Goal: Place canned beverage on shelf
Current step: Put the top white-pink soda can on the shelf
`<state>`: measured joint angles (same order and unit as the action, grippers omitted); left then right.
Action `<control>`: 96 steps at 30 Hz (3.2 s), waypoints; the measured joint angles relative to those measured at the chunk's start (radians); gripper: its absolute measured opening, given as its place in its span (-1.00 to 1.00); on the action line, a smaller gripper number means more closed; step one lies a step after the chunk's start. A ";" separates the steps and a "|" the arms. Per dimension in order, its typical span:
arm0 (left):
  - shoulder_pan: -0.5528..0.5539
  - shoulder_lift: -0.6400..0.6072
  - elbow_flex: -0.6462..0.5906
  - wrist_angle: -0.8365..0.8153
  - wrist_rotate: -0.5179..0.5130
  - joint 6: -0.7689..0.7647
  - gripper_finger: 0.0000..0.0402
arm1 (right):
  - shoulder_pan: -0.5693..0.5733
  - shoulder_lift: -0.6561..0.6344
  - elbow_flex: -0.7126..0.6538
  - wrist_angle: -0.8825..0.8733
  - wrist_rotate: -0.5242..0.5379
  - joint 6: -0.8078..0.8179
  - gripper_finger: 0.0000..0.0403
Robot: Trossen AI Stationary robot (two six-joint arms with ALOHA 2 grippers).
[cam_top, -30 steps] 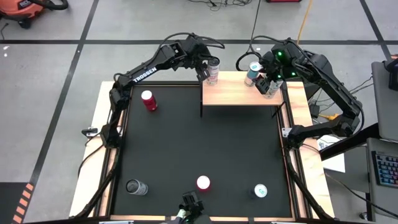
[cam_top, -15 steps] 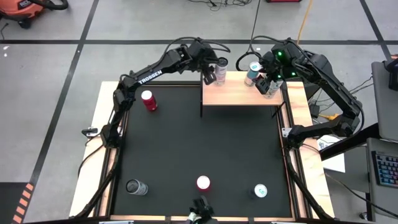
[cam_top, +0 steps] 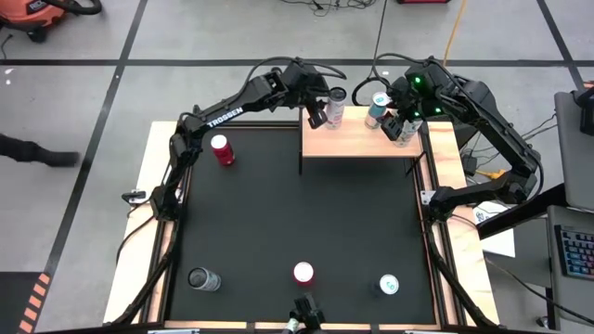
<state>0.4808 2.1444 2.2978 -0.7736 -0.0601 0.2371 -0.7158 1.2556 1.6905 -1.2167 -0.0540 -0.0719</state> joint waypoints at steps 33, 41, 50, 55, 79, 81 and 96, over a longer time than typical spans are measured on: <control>0.020 0.060 0.001 0.088 -0.040 -0.040 -0.24 | 0.000 0.000 0.000 0.000 0.000 -0.015 0.25; 0.066 0.070 0.001 0.150 0.008 -0.048 -0.24 | 0.000 0.000 0.000 0.000 0.000 -0.015 0.25; 0.077 0.069 0.001 0.191 0.099 -0.048 -0.24 | 0.000 0.000 0.000 0.000 0.000 -0.019 0.25; 0.076 0.070 0.001 0.214 0.139 -0.049 -0.24 | 0.000 0.000 0.000 0.000 0.000 -0.019 0.25; 0.073 0.145 0.000 0.241 0.248 -0.019 -0.24 | 0.000 0.000 0.000 0.000 0.000 -0.042 0.25; 0.073 0.145 0.000 0.242 0.252 -0.019 -0.24 | 0.000 0.000 0.000 0.000 0.000 -0.042 0.25; 0.065 0.145 0.000 0.242 0.292 -0.023 -0.24 | 0.000 0.000 0.000 0.000 0.000 -0.042 0.25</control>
<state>0.5461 2.2898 2.2982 -0.5315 0.2319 0.2146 -0.7158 1.2556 1.6905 -1.2163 -0.0536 -0.1135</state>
